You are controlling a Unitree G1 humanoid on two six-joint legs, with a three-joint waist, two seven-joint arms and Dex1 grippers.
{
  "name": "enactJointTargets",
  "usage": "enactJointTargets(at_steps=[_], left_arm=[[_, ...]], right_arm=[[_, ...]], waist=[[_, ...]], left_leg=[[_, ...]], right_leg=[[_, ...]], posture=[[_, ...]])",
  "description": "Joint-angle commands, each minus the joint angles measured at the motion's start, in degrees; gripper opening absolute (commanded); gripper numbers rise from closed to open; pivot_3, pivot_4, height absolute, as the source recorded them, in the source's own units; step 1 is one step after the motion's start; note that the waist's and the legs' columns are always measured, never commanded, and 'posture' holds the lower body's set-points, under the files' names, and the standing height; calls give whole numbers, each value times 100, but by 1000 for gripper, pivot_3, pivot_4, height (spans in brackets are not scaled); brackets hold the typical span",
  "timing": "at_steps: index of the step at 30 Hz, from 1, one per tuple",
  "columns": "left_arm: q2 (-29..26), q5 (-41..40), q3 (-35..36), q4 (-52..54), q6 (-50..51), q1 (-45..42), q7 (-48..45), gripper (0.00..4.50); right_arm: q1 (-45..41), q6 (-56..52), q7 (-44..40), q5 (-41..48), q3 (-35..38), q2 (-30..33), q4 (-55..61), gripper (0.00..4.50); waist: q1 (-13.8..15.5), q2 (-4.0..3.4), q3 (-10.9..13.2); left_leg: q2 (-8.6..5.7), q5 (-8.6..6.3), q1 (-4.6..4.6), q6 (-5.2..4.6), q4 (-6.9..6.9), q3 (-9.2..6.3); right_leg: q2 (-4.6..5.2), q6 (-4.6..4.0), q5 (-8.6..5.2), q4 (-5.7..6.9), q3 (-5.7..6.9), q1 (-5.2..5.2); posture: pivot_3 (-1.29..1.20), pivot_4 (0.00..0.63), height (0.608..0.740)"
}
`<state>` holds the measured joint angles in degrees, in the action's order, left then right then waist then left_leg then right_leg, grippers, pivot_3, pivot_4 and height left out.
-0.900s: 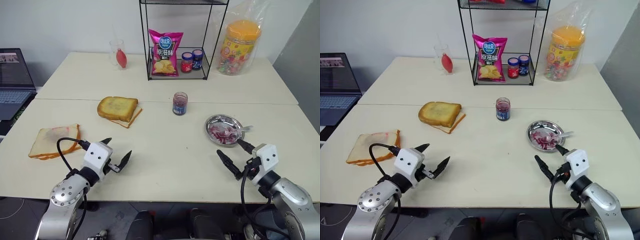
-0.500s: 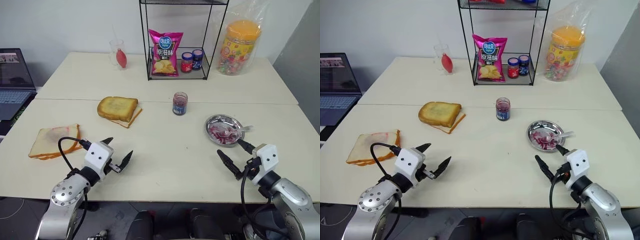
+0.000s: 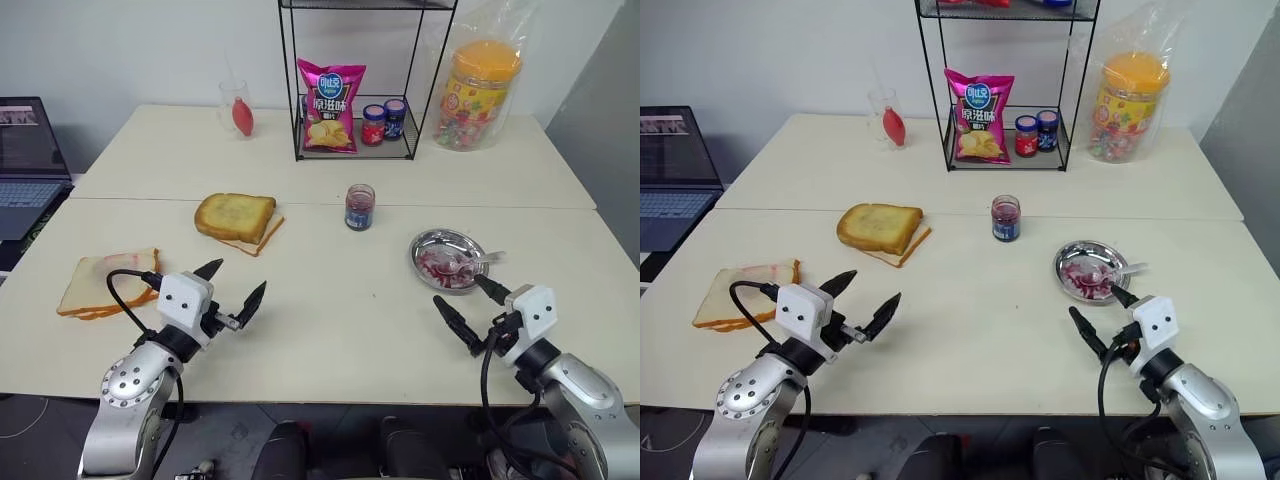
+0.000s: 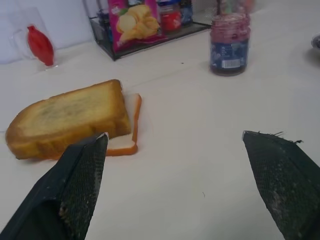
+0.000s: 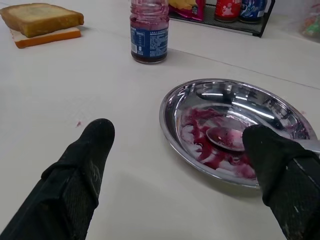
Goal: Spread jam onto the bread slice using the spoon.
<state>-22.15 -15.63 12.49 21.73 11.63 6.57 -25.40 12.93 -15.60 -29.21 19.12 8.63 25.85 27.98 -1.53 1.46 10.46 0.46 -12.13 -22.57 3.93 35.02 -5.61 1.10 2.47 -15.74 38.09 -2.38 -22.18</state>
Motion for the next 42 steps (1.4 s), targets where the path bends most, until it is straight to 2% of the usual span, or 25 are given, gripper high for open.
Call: enactJointTargets(at_steps=[1, 5, 13, 18, 23, 28, 40, 42], left_arm=[[126, -307, 391, -126, 490, -384, 489, 4492], [248, -506, 676, -416, 1012, -897, 970, 4492], [414, -850, 1249, -1675, 1996, -2670, 2138, 4492], [299, -758, 1320, -2868, 1993, -3646, 2369, 4492], [189, -708, 1233, -3423, 1920, -3959, 2230, 4492], [136, -574, 1461, -5224, 1470, -5040, 2675, 4492], [-7, -627, 1598, -7171, 1026, -6006, 2669, 4492], [-22, -589, 1537, -7308, 940, -6090, 2611, 4201]], right_arm=[[-54, -53, -165, 35, -138, 175, 468, 4500], [-357, -362, -194, 124, -238, 334, 679, 4500], [-1196, -1116, -589, 218, -610, 944, 832, 4500], [-1418, -1204, -637, 161, -847, 1055, 802, 4500], [-1532, -1238, -592, 129, -905, 1047, 769, 4500], [-1718, -1279, -554, 47, -1005, 1025, 712, 4500], [-1695, -1367, -574, 12, -1024, 1011, 807, 4500], [-1706, -1380, -553, 10, -1020, 999, 821, 4500]], waist=[[0, 0, 0], [-1, 0, 0], [4, 9, -4], [3, 12, -3], [-23, 12, -3], [3, 18, -1], [-10, 20, 0], [-12, 20, 0]], left_leg=[[1, 0, 0, 0, 0, -2], [2, 0, 2, 0, 0, -3], [-5, 1, -3, 0, 18, -6], [-10, 1, -17, 0, 17, -9], [-11, 0, -17, 1, 17, -6], [-10, 6, -16, 8, 18, -16], [-23, 7, -27, 10, 23, -17], [-23, 7, -27, 10, 24, -16]], right_leg=[[-2, 1, 1, 0, 2, 0], [-6, 5, 3, 1, 2, 1], [-6, 26, 19, -3, 3, 7], [-4, 27, 19, -9, 5, -1], [-2, 28, 20, -8, 2, -4], [-5, 31, 26, -3, 10, -3], [6, 40, 30, -8, 10, -8], [6, 41, 31, -8, 9, -8]], posture=[[0, 150, 740], [0, 150, 740], [0, 150, 740], [0, 150, 740], [0, 150, 740], [0, 150, 740], [0, 150, 740], [0, 150, 740]])
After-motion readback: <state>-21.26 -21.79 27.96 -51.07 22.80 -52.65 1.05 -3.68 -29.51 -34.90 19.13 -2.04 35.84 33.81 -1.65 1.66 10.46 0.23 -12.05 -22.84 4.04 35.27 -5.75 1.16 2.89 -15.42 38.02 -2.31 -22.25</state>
